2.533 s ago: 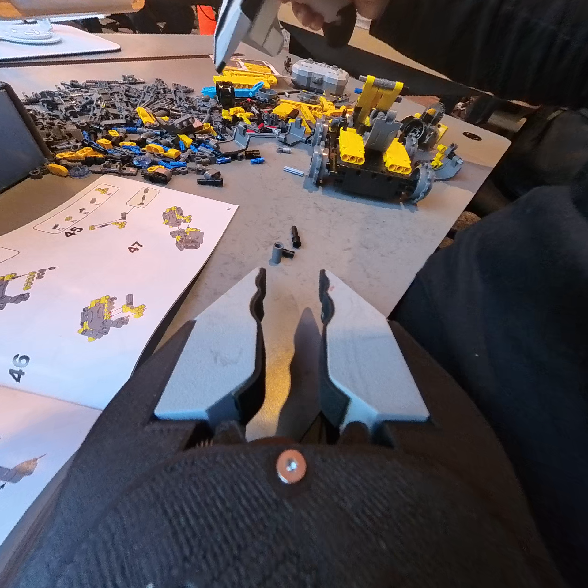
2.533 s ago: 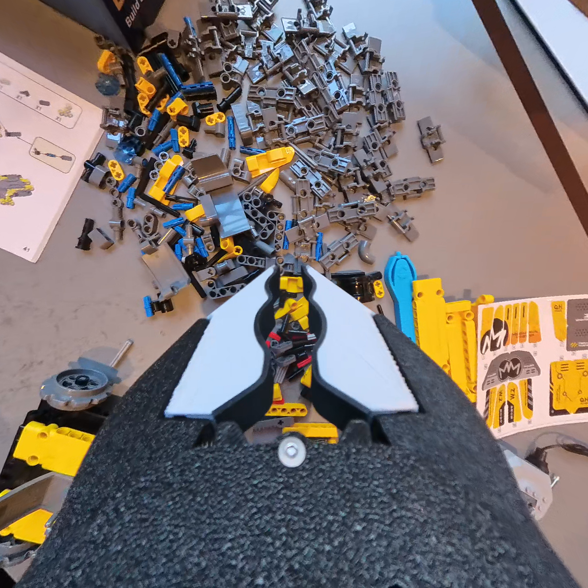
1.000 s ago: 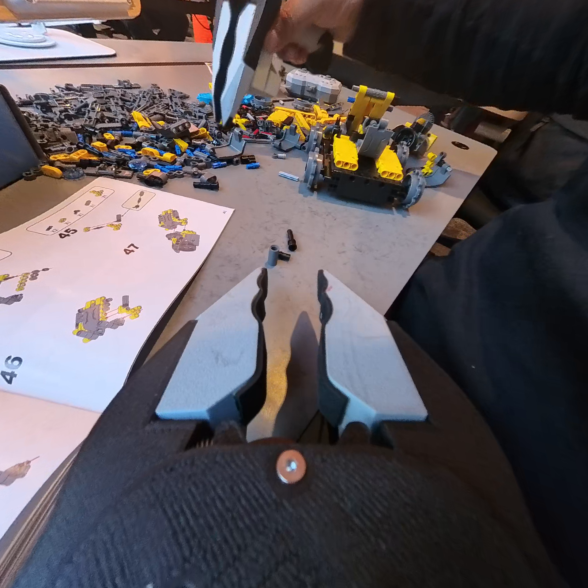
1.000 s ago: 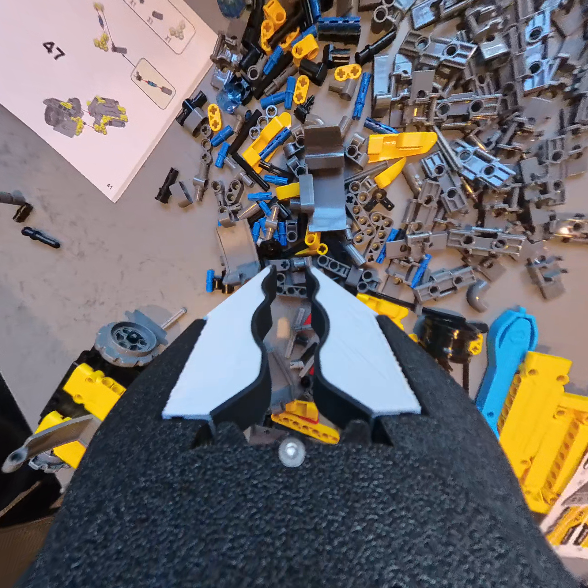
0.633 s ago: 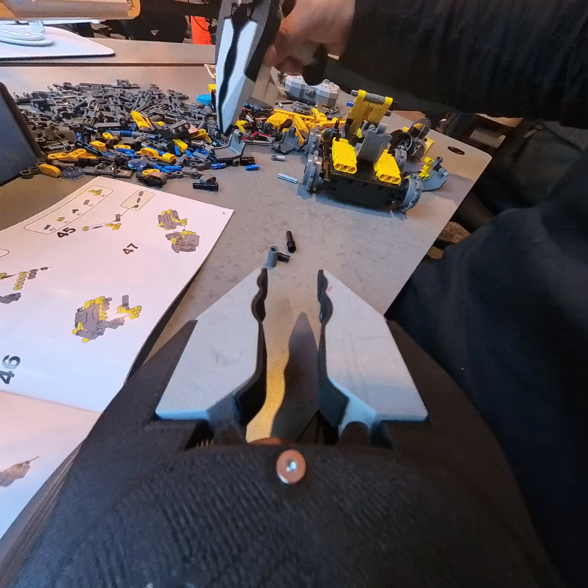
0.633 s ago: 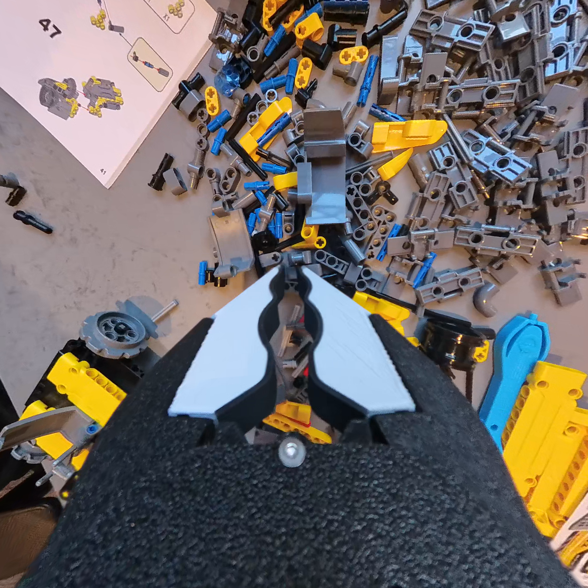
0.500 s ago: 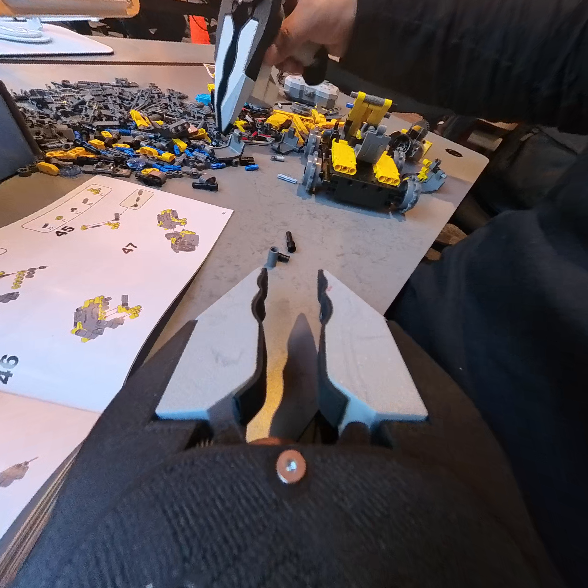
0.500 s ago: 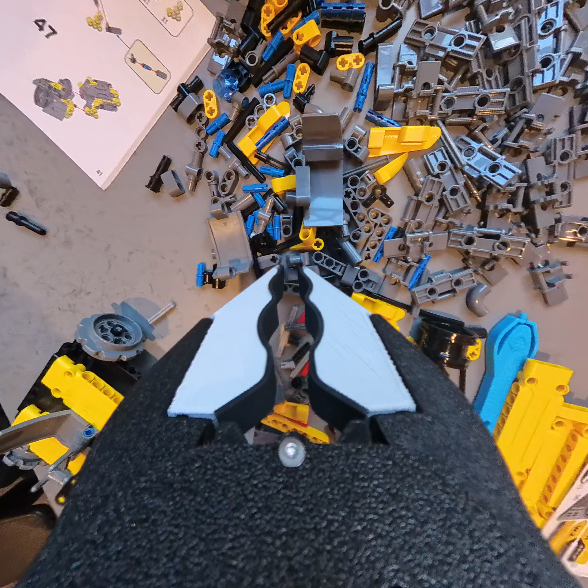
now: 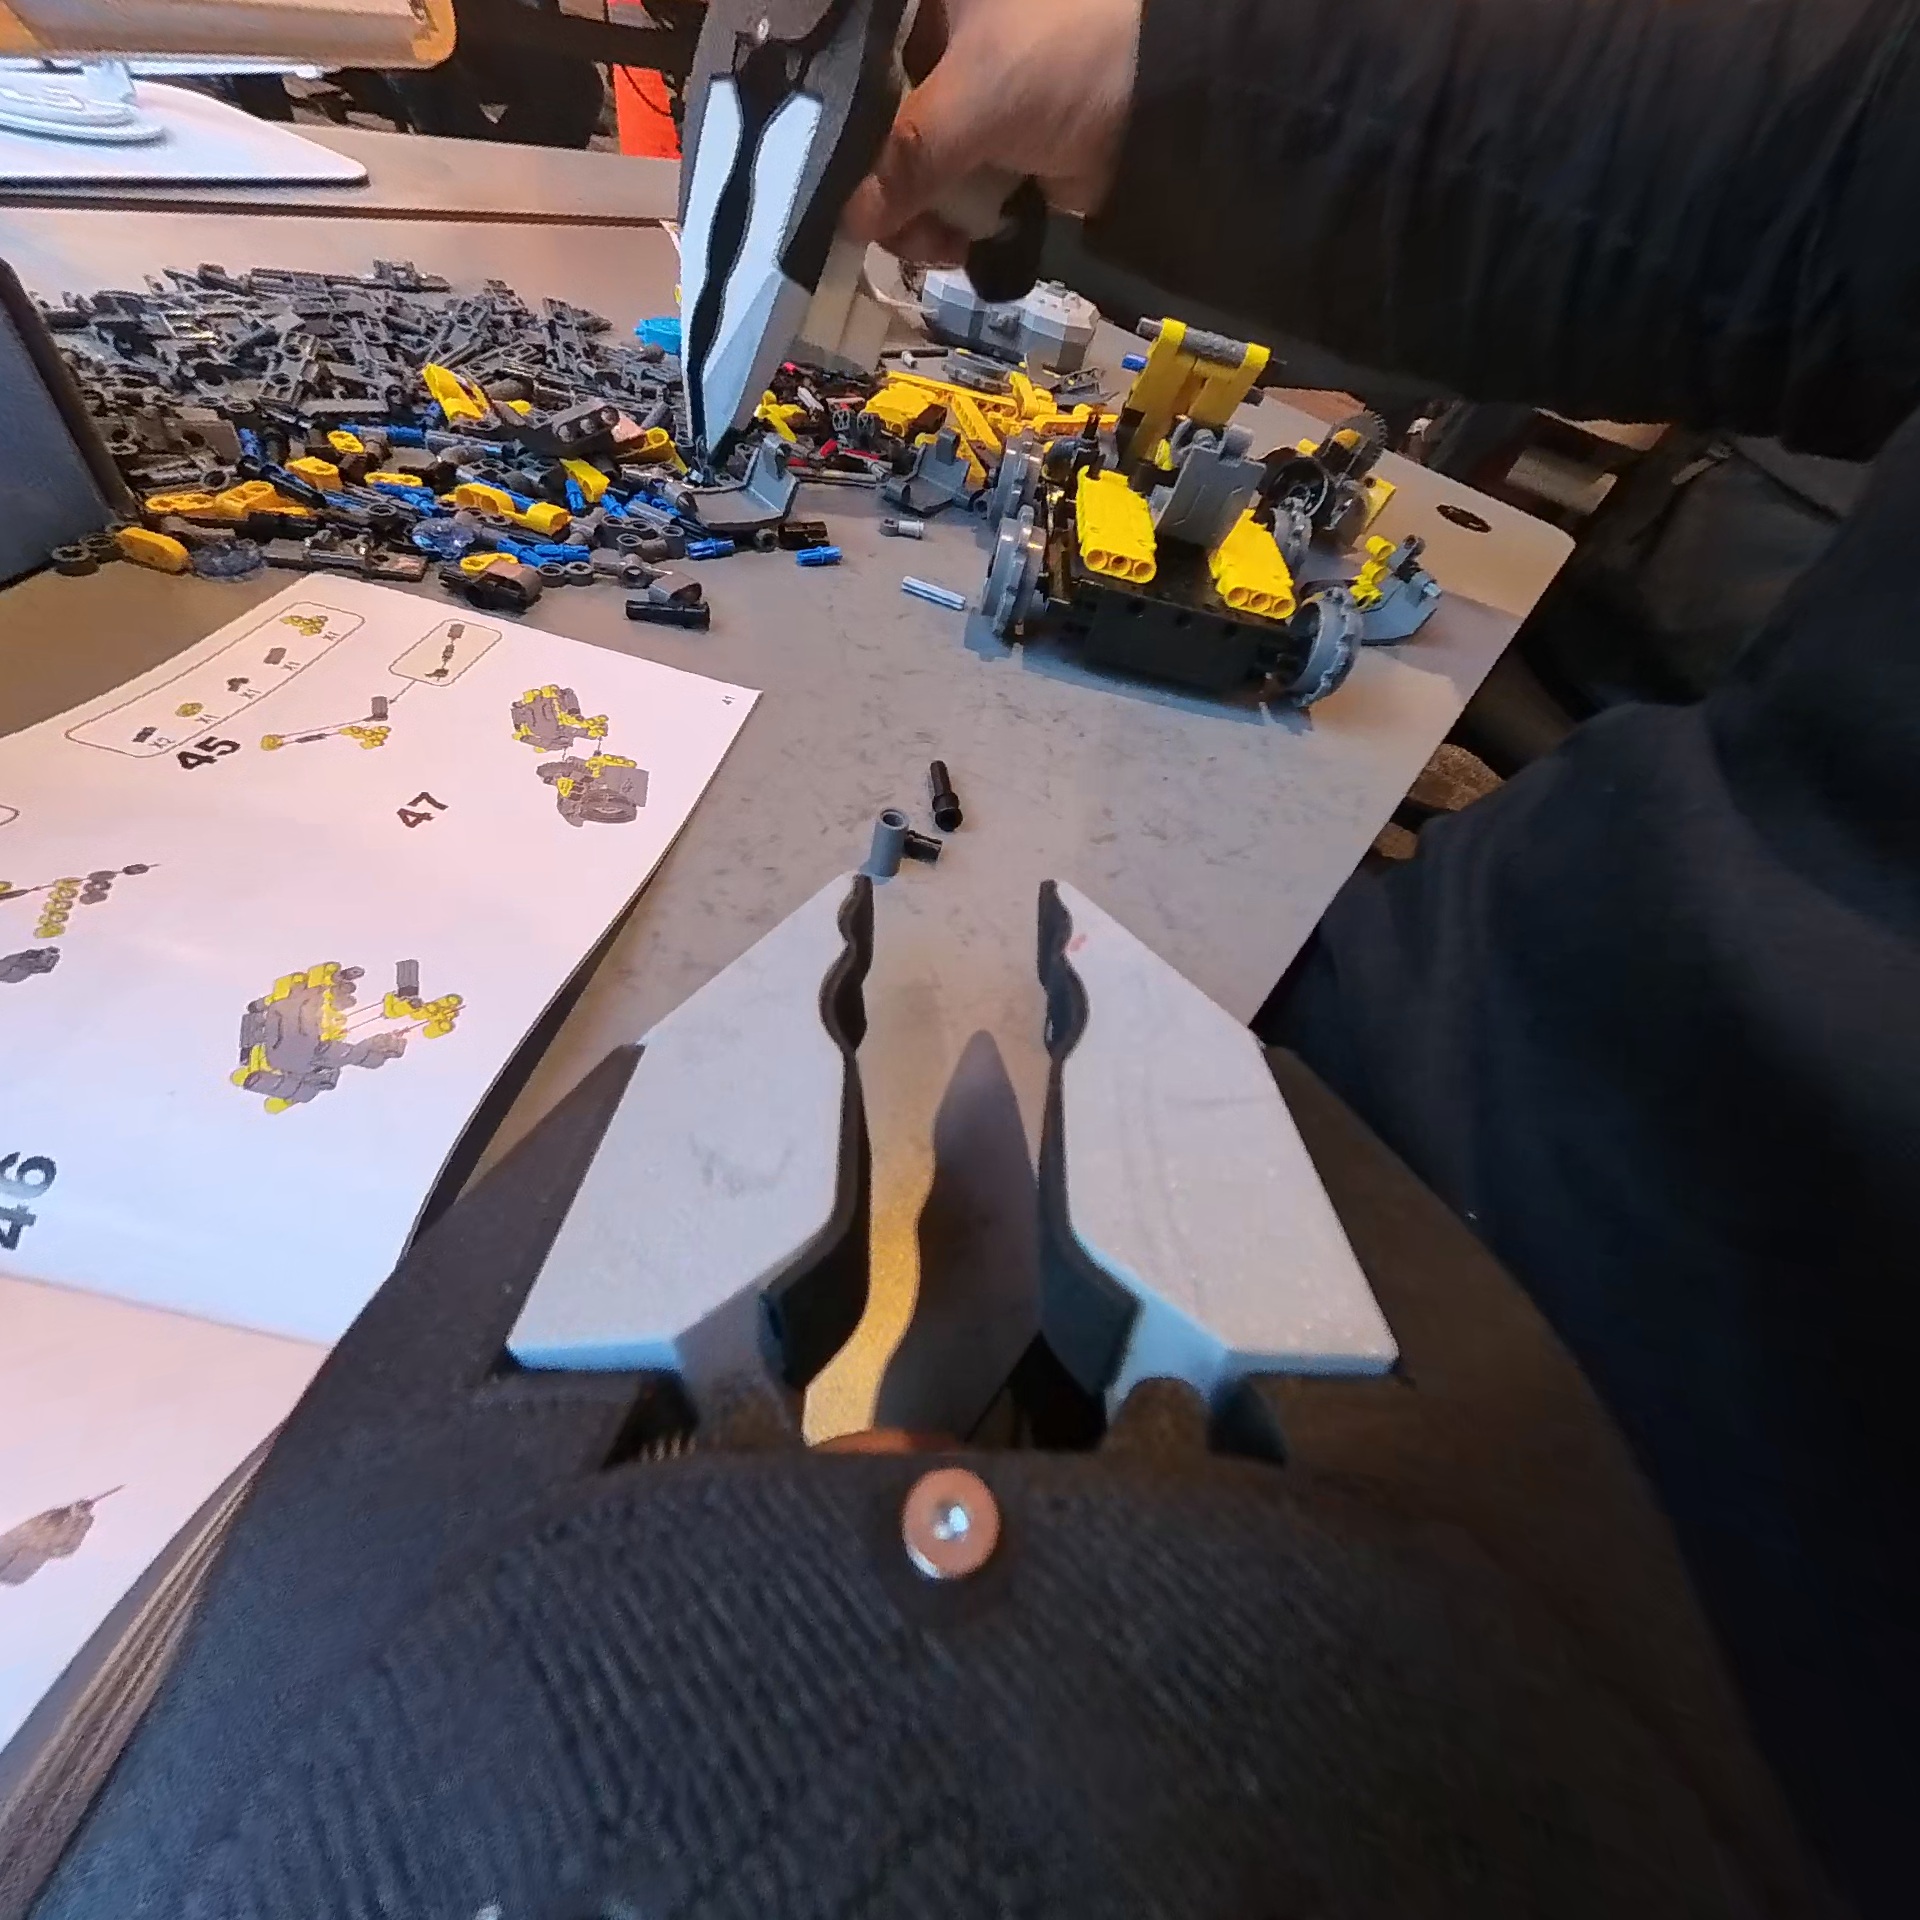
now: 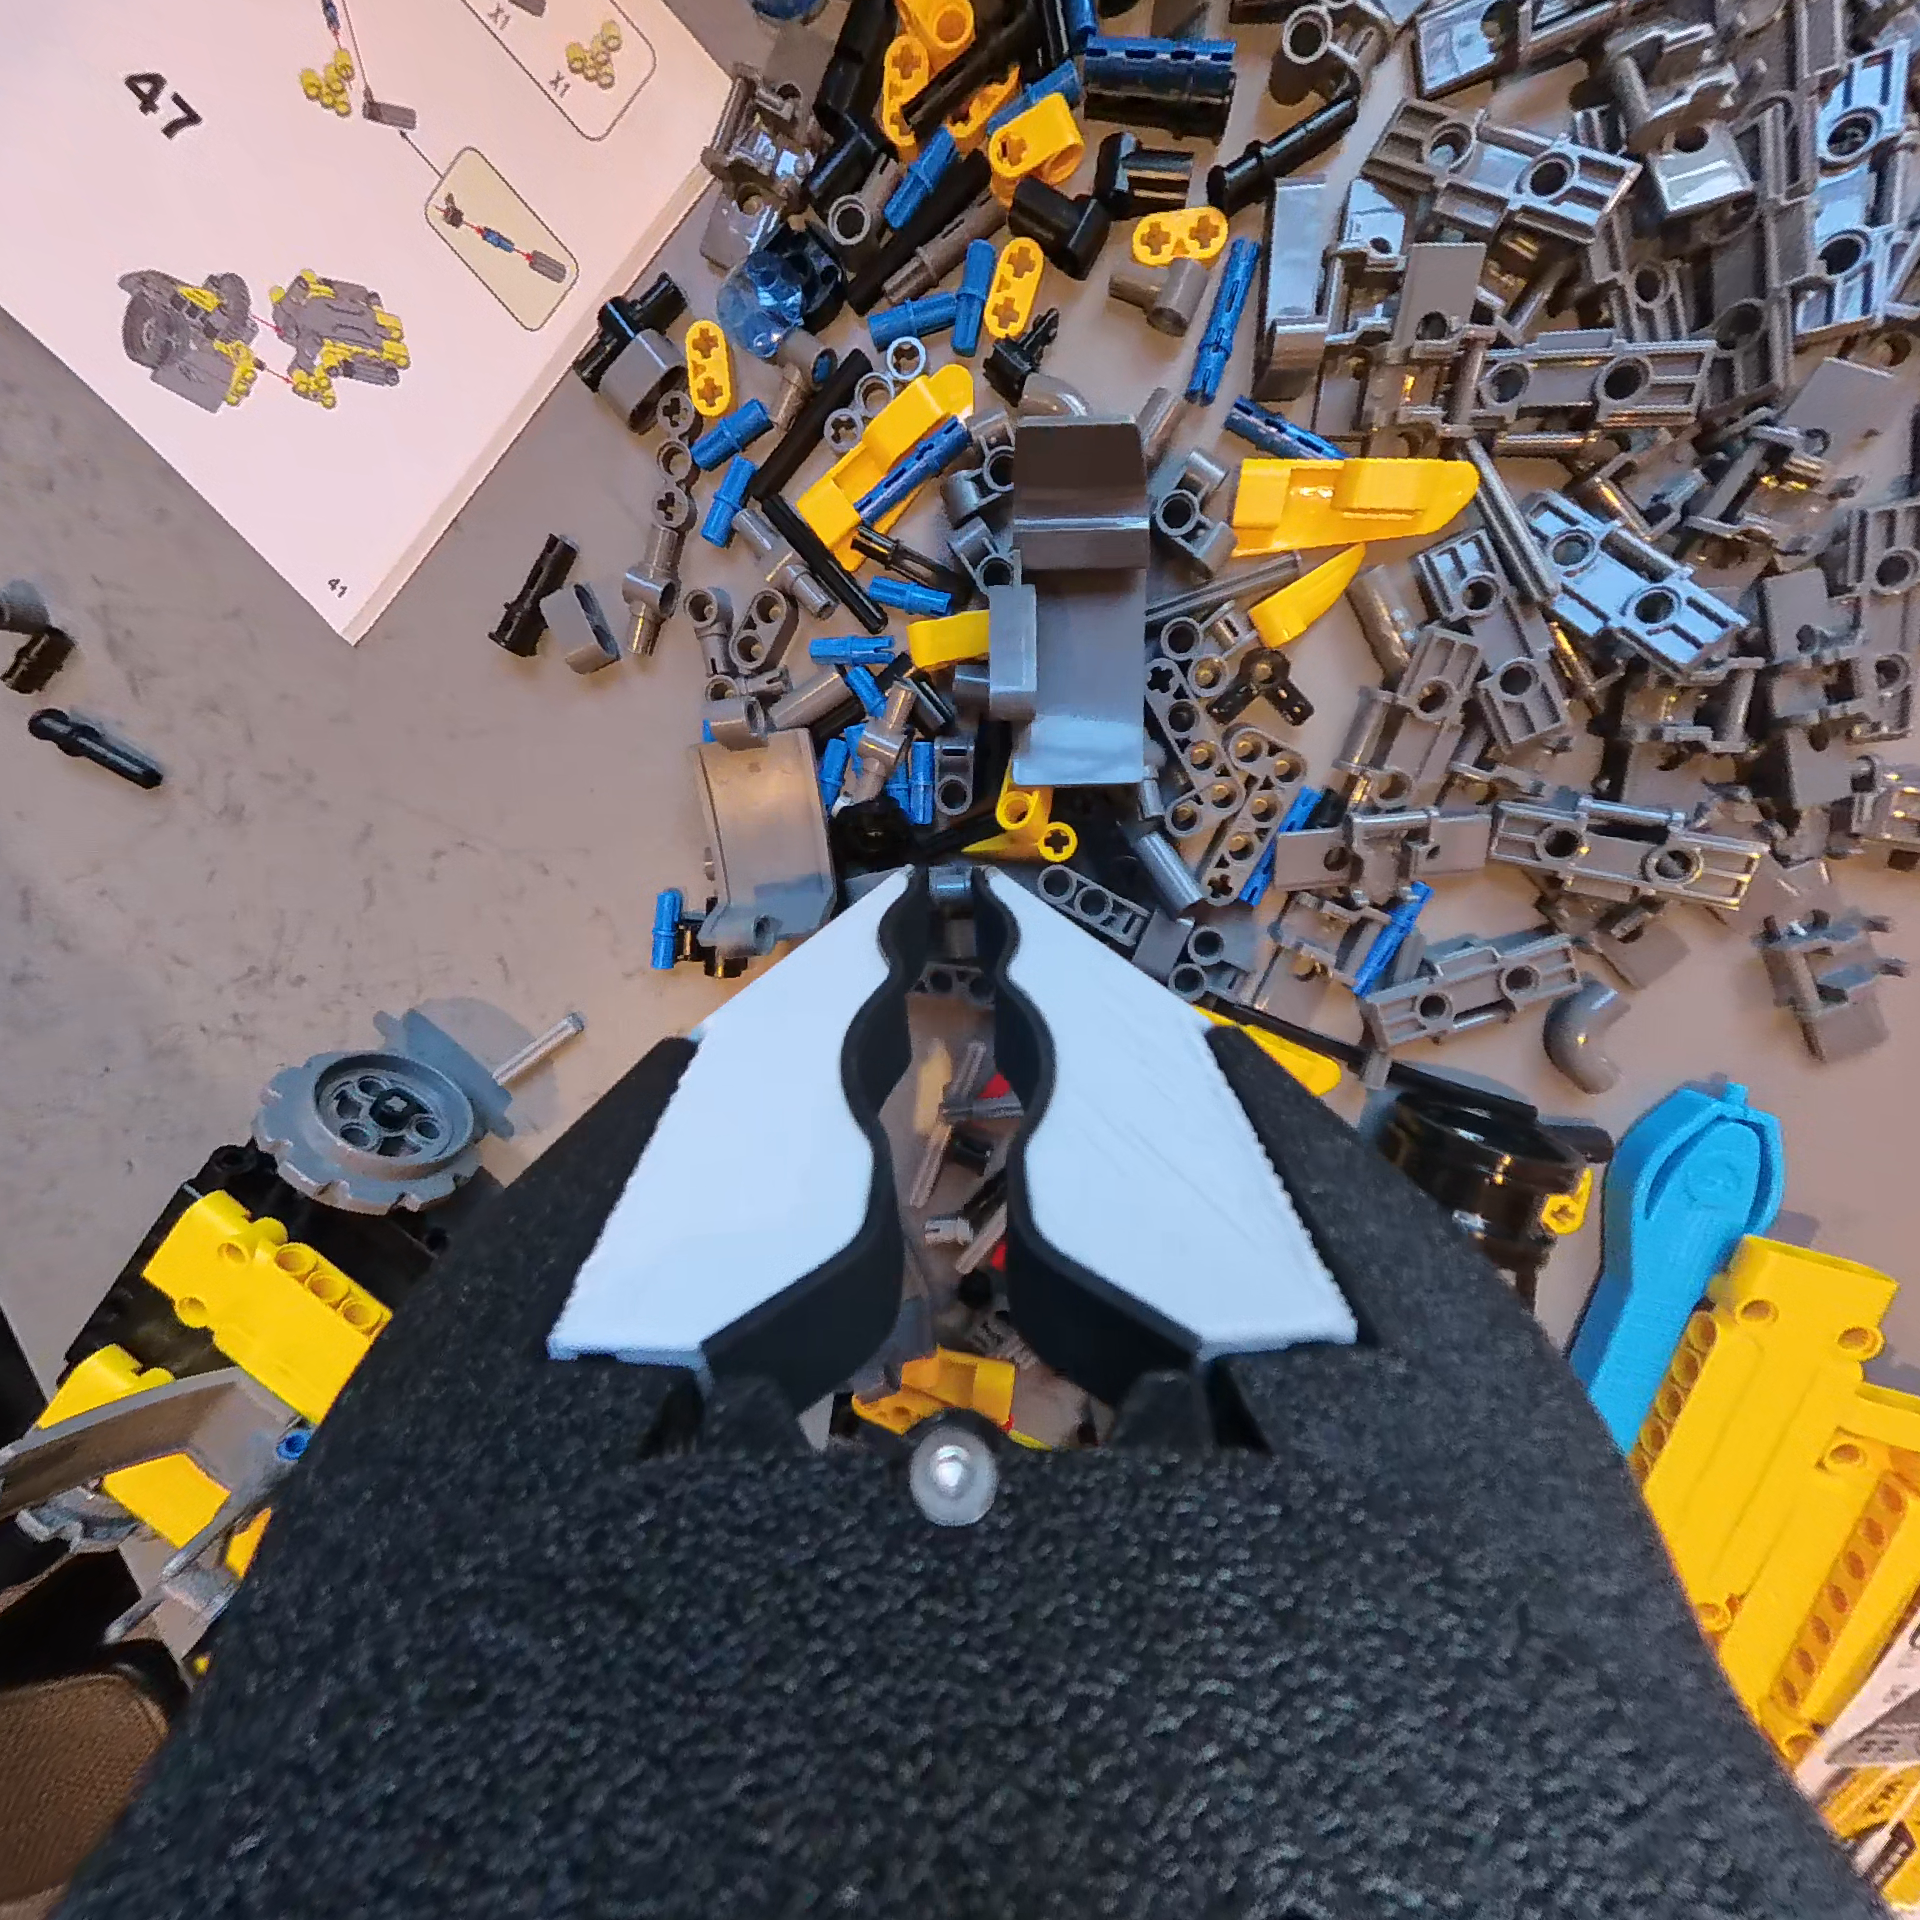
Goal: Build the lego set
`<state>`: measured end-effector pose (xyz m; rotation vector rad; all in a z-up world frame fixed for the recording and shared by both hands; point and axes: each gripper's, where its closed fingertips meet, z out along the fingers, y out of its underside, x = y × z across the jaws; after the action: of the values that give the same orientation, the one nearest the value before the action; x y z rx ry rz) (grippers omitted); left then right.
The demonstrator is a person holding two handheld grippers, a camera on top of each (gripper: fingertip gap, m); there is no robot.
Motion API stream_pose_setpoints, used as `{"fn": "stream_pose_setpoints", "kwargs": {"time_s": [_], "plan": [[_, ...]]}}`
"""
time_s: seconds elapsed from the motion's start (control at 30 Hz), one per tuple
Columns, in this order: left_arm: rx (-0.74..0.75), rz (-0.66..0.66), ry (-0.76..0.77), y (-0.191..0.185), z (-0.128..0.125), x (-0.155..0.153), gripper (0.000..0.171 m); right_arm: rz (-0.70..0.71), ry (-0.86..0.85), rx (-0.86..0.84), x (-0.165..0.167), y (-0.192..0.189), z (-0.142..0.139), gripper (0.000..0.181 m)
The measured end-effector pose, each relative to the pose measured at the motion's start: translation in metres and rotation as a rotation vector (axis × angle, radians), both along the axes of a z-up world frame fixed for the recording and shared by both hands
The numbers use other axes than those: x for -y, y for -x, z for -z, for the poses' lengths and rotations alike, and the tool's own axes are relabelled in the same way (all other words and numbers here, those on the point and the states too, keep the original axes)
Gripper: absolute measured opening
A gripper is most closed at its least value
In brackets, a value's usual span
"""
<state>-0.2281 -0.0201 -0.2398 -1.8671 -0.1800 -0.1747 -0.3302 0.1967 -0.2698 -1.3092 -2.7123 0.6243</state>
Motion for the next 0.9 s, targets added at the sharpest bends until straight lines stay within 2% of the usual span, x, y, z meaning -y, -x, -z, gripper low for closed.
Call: {"fn": "stream_pose_setpoints", "kwargs": {"time_s": [0.3, 0.43, 0.67, 0.8, 0.9], "plan": [[0.007, 0.002, -0.005, 0.0, -0.001, 0.0, 0.03, 0.023, 0.045, 0.007, -0.003, -0.003, -0.003, 0.012], [0.013, 0.0, -0.004, 0.001, -0.001, 0.0, 0.03, 0.029, 0.083, -0.007, -0.006, -0.006, -0.007, 0.008], [0.004, -0.002, 0.004, 0.0, 0.001, -0.001, 0.03, 0.029, 0.076, -0.036, -0.009, -0.004, -0.013, 0.015], [0.004, 0.0, 0.004, 0.0, 0.001, -0.001, 0.03, -0.013, 0.035, -0.021, -0.004, -0.003, -0.004, 0.015], [-0.001, 0.001, 0.004, 0.0, 0.0, 0.0, 0.03, -0.032, 0.01, -0.014, -0.005, -0.004, 0.002, 0.008]]}}
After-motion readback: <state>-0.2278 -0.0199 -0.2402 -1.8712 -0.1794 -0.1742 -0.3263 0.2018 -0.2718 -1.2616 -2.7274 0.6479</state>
